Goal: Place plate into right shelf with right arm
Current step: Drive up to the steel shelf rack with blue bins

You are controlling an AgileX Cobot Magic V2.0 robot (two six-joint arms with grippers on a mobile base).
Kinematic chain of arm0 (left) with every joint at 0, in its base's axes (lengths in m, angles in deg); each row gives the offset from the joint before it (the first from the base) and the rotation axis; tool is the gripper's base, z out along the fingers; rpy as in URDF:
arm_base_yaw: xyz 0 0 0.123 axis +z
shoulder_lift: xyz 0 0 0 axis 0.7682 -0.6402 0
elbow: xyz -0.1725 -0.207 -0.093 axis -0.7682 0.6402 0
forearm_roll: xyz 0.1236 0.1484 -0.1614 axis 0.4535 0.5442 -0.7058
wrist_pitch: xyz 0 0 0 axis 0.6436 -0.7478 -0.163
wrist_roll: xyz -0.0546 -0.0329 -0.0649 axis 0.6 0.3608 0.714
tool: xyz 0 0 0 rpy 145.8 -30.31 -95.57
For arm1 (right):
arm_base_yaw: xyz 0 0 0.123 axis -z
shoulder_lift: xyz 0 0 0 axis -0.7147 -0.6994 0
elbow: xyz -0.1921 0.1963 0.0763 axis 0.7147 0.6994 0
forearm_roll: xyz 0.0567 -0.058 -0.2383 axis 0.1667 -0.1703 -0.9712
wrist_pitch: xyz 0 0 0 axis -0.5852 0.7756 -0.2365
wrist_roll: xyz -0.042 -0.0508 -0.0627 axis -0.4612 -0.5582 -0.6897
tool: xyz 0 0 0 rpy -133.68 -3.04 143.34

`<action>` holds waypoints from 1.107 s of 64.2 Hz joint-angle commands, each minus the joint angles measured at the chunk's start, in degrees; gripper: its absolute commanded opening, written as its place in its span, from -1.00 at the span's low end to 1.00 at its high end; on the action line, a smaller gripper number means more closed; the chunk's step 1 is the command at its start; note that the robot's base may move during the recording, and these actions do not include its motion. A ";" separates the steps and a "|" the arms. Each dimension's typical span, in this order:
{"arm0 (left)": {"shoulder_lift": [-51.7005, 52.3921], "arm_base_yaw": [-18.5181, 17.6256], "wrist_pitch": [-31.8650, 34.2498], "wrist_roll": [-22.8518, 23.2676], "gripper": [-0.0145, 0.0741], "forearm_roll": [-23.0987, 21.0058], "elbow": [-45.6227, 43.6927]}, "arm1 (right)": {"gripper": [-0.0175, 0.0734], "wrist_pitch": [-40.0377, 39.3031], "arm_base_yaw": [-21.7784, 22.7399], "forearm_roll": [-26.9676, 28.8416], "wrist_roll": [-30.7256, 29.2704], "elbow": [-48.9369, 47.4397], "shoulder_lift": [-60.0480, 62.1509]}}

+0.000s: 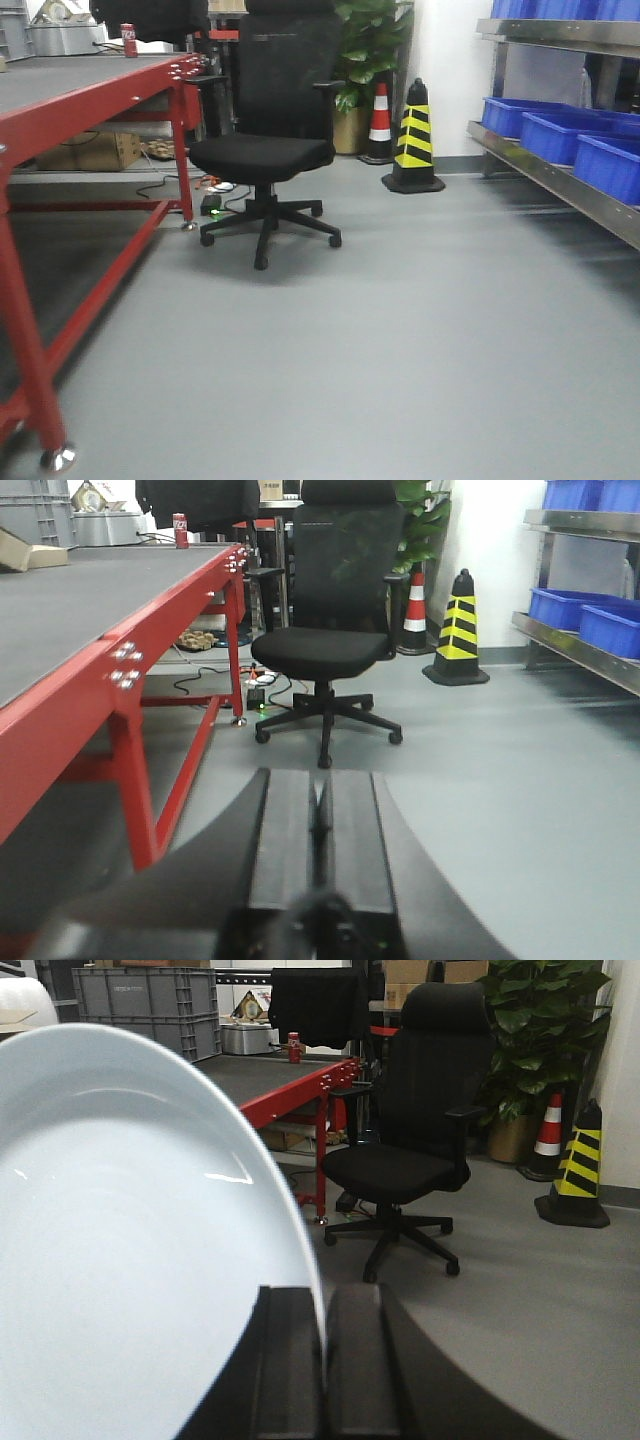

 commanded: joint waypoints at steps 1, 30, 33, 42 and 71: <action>0.67 0.07 5.09 0.14 -0.78 -0.12 0.53 | -0.49 -5.75 0.03 -0.66 -0.24 -1.51 -0.83; 0.67 0.10 5.09 0.14 -0.78 -0.12 0.53 | -0.49 -5.57 0.03 -0.66 -0.24 -1.51 -0.83; 0.67 0.10 5.09 0.14 -0.78 -0.12 0.53 | -0.49 -5.57 0.03 -0.66 -0.24 -1.51 -0.83; 0.67 0.10 5.09 0.14 -0.78 -0.12 0.53 | -0.49 -5.55 0.03 -0.66 -0.24 -1.51 -0.83; 0.67 0.10 5.09 0.14 -0.78 -0.12 0.53 | -0.49 -5.55 0.03 -0.66 -0.24 -1.51 -0.83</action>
